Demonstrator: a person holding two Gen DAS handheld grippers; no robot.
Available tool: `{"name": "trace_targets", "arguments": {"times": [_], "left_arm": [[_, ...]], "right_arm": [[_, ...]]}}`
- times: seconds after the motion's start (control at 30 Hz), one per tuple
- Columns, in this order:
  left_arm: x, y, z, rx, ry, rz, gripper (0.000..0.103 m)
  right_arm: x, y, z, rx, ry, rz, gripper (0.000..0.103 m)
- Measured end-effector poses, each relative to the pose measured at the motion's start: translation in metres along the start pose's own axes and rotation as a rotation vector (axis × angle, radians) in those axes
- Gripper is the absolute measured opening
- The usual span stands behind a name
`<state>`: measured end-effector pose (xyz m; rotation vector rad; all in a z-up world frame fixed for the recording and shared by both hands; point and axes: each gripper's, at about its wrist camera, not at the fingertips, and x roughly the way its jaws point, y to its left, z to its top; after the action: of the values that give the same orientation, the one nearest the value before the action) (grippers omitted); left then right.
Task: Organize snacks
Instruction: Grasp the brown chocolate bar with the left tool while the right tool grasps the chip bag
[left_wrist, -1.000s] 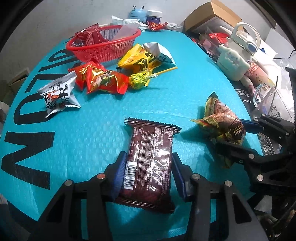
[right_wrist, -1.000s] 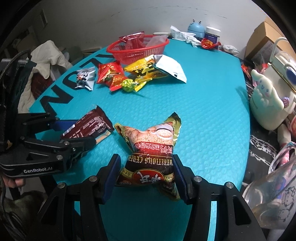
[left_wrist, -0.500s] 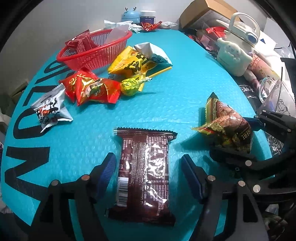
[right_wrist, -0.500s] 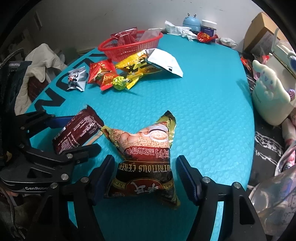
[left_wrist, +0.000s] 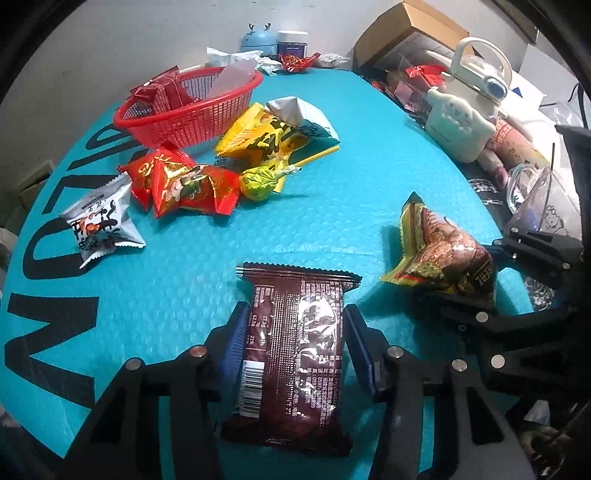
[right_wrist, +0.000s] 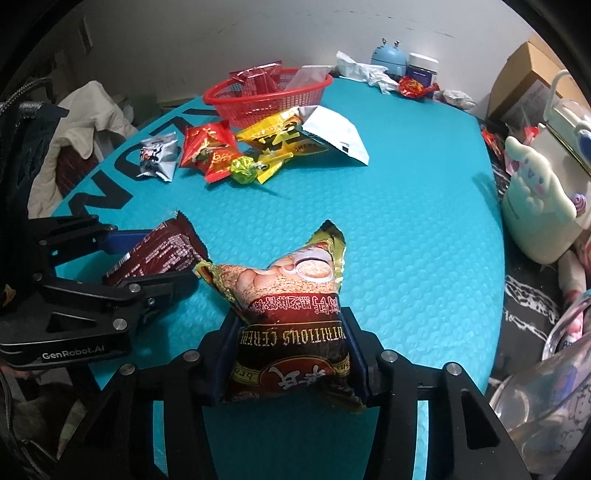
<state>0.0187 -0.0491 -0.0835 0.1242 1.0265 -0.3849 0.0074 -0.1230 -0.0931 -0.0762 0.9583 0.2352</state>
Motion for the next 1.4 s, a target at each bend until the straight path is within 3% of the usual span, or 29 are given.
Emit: {"name": "trace_targets", "arguments": {"times": [0.73,1.1,1.4], "left_arm": [[-0.041,0.008,-0.008,-0.040,-0.101,-0.031,0.049],[-0.067,0.015,0.004,-0.056,-0.204,-0.032,0.047],[-0.067,0.020,0.006,-0.073,-0.217,-0.041,0.047]], "right_arm": [[-0.028,0.014,0.002,0.018,-0.076,0.067,0.050],[-0.047,0.023,0.018,-0.014,-0.150,0.073,0.050],[-0.047,0.024,0.024,-0.008,-0.154,0.079,0.050]]}}
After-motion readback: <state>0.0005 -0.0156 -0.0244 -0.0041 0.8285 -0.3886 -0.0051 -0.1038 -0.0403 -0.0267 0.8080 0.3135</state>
